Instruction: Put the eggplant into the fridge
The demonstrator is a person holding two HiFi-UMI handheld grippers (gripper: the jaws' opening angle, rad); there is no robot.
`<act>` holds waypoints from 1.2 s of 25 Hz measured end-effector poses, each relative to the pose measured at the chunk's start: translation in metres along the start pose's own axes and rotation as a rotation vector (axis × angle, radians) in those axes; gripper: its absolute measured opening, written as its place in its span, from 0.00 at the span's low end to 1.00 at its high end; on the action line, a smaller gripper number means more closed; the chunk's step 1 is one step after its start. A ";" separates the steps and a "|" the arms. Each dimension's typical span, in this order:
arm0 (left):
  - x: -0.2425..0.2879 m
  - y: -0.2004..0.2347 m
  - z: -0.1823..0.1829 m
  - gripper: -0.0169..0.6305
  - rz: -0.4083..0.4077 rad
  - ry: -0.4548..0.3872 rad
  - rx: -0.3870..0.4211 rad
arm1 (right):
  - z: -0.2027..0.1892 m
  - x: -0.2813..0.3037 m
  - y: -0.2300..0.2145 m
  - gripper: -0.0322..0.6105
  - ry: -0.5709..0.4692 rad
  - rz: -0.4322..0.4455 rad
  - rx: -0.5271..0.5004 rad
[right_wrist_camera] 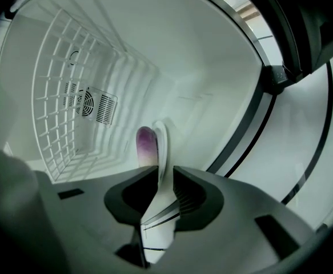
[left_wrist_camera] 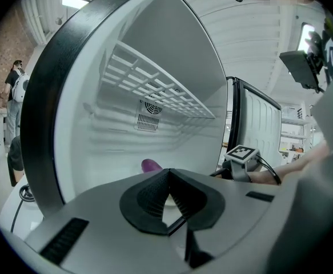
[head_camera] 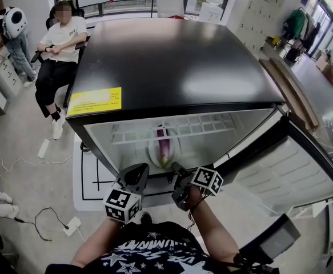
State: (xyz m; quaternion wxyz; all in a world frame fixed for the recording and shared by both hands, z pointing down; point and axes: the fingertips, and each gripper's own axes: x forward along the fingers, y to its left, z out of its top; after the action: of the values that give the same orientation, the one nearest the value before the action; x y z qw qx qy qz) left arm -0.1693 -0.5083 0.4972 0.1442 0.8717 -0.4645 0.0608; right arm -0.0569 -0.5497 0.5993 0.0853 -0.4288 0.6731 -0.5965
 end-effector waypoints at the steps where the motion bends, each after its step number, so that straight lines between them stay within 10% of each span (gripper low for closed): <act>1: 0.000 -0.001 0.000 0.04 0.002 0.000 -0.003 | -0.001 -0.002 0.000 0.15 0.003 0.007 0.003; 13: -0.010 -0.032 -0.009 0.04 0.049 0.003 -0.028 | -0.015 -0.035 0.019 0.14 0.058 0.175 0.086; 30: -0.087 -0.117 -0.052 0.04 0.189 0.019 -0.084 | -0.088 -0.132 0.003 0.06 0.263 0.201 -0.025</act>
State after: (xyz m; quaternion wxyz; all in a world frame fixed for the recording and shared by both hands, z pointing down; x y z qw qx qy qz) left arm -0.1199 -0.3616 0.5027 0.1785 0.8165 -0.5454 0.0629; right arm -0.0322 -0.3962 0.5688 0.0505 -0.2787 0.7252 -0.6276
